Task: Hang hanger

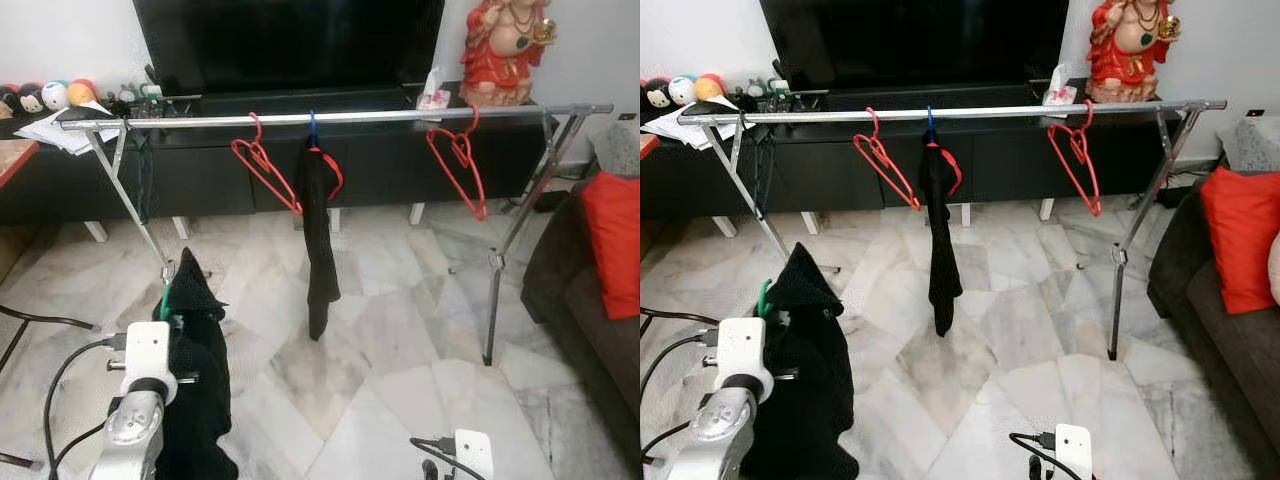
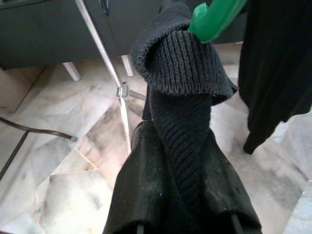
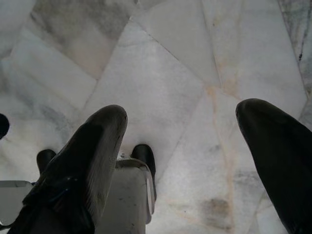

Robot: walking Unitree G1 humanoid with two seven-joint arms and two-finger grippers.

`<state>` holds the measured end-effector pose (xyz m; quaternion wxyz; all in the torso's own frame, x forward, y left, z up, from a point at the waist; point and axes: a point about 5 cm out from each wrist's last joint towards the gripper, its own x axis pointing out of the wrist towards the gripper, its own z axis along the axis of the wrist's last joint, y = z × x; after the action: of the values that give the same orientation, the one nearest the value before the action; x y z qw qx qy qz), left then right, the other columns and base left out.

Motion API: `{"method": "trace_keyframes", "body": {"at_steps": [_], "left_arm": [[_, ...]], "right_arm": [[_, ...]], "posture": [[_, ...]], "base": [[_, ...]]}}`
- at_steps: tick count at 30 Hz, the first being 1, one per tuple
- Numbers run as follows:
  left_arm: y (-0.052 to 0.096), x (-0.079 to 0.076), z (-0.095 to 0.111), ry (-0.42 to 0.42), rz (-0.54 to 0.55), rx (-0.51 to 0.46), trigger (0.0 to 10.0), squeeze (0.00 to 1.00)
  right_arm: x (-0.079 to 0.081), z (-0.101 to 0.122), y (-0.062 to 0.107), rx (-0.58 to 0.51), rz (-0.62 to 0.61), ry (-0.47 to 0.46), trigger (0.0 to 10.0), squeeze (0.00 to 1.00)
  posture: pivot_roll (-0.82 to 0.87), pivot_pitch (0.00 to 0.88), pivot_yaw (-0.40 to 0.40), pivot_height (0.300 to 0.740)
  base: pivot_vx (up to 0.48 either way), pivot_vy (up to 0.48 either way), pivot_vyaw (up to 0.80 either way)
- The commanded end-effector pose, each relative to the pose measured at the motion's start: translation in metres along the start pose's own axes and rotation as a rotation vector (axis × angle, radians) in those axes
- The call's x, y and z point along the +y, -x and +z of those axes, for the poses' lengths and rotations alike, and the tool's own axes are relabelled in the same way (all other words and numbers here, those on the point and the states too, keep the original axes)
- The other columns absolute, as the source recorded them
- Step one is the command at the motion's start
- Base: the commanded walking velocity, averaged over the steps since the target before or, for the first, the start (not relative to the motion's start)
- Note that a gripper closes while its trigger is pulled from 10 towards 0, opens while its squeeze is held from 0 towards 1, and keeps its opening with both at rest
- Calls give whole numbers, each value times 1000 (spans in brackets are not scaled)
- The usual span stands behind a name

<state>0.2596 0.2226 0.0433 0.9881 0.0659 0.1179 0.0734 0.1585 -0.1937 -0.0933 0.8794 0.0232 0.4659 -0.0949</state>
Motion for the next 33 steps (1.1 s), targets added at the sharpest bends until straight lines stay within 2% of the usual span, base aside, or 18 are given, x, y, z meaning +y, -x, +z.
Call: {"method": "trace_keyframes", "body": {"at_steps": [1,9,27,33], "left_arm": [[-5,0,13,-16,-3,-56,10000,0],[-5,1,13,-4,4,-50,10000,0],[-10,-8,21,1,-13,-75,10000,0],[-10,-7,20,-3,-8,-72,10000,0]], "right_arm": [[1,0,0,5,-4,-15,10000,0],[2,1,0,8,-9,-11,10000,0],[1,1,0,6,-7,37,10000,0],[2,0,0,6,2,-5,10000,0]], "posture": [[-187,0,38,740],[-181,9,36,740],[-182,0,35,740],[-183,0,35,740]], "base": [[270,0,0],[294,0,0],[328,0,31],[336,0,200]]}}
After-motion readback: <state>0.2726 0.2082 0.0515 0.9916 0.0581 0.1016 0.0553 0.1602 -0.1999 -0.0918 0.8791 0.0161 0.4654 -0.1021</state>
